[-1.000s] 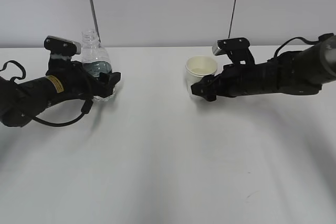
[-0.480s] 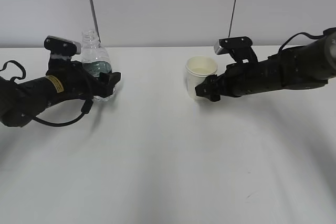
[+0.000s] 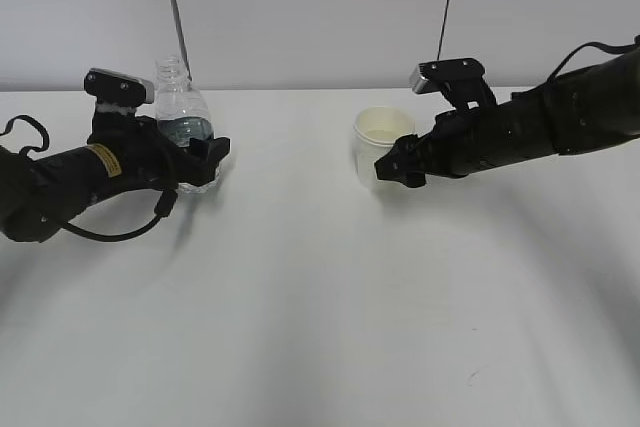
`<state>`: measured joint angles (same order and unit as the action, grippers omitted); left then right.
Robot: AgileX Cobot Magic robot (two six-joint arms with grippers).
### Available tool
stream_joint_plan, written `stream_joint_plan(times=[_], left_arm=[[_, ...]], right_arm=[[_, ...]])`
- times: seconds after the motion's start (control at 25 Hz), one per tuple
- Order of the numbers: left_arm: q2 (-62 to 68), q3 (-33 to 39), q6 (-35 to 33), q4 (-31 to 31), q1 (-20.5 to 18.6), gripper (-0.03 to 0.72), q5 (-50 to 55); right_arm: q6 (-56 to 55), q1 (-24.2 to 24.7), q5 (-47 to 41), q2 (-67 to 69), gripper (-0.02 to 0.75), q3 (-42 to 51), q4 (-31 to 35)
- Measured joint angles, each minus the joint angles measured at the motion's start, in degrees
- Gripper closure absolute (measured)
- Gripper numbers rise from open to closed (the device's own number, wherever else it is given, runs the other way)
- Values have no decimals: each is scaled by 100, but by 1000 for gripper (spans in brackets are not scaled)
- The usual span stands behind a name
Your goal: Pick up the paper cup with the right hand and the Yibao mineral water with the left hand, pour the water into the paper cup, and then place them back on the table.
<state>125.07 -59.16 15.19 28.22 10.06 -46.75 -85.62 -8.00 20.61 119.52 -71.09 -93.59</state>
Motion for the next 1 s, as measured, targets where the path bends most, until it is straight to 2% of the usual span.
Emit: stream_joint_plan(times=[0.36, 1.0], left_arm=[[0, 0, 0, 0, 0, 67, 0], [-170, 24, 5, 0, 0, 62, -58]], right_arm=[[-1055, 0, 84, -136, 151, 0, -1075], [-1612, 0, 380, -648, 152, 130, -1226]])
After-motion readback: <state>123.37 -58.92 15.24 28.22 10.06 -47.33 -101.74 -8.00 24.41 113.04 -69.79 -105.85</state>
